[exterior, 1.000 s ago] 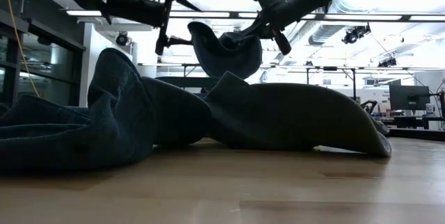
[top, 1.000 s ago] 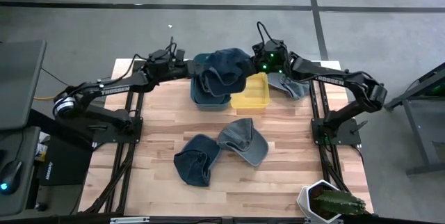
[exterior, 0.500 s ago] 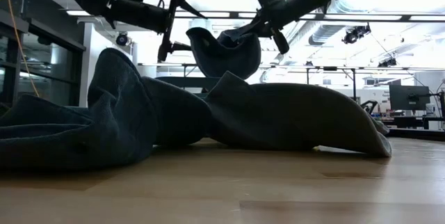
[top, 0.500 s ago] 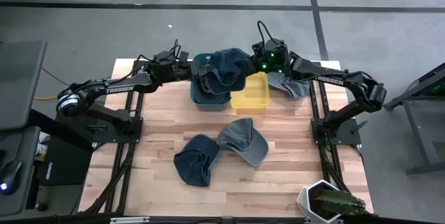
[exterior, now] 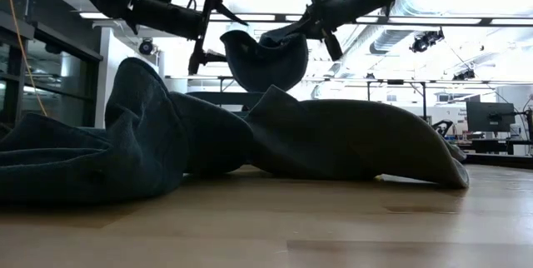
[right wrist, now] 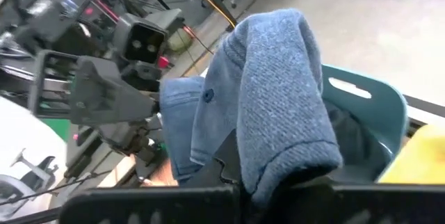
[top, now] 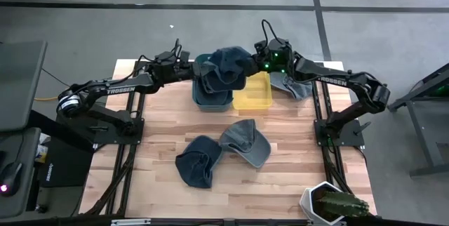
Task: Pick & Place hat
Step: Put the top black cap into the blue bin
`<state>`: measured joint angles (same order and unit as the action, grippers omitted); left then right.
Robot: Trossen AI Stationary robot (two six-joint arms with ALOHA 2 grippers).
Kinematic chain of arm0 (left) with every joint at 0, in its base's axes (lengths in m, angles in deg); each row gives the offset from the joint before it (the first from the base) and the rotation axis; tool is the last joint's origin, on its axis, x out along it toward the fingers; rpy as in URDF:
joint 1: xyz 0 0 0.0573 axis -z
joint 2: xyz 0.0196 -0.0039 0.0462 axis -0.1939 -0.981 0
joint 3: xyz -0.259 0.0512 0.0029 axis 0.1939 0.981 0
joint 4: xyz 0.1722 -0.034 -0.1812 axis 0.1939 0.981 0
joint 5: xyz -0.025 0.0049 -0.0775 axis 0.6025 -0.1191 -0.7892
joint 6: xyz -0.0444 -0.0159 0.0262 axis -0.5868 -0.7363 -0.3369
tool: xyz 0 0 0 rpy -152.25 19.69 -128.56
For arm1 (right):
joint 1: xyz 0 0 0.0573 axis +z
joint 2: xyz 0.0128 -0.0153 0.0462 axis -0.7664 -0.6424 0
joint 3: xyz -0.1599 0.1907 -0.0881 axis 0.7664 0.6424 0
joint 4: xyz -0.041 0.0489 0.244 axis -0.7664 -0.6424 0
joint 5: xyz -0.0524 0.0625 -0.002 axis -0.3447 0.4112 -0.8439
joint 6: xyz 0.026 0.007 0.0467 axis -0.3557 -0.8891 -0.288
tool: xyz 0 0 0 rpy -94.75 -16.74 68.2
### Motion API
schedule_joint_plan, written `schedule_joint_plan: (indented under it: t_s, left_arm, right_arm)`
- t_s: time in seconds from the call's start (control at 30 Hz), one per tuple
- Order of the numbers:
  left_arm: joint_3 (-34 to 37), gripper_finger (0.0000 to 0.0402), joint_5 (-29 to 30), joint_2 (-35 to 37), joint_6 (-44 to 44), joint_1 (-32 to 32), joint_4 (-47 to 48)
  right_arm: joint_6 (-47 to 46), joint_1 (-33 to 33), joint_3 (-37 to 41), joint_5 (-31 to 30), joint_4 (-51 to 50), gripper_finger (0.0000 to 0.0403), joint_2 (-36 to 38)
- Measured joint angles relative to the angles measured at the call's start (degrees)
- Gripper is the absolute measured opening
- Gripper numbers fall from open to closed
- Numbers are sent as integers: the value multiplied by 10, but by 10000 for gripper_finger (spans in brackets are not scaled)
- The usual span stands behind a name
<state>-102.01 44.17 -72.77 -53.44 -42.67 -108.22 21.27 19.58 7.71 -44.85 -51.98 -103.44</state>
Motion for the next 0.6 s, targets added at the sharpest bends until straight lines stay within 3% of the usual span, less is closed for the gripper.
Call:
schedule_joint_plan:
  t_s: [0.3, 0.6]
  left_arm:
    - [0, 328, -3, 0, 0, 0, -4]
    - [-7, 328, -5, 0, 1, 0, -15]
  right_arm:
    - [-2, 0, -13, 41, 37, 3, 1]
    - [-1, 6, -28, 40, 12, 3, -29]
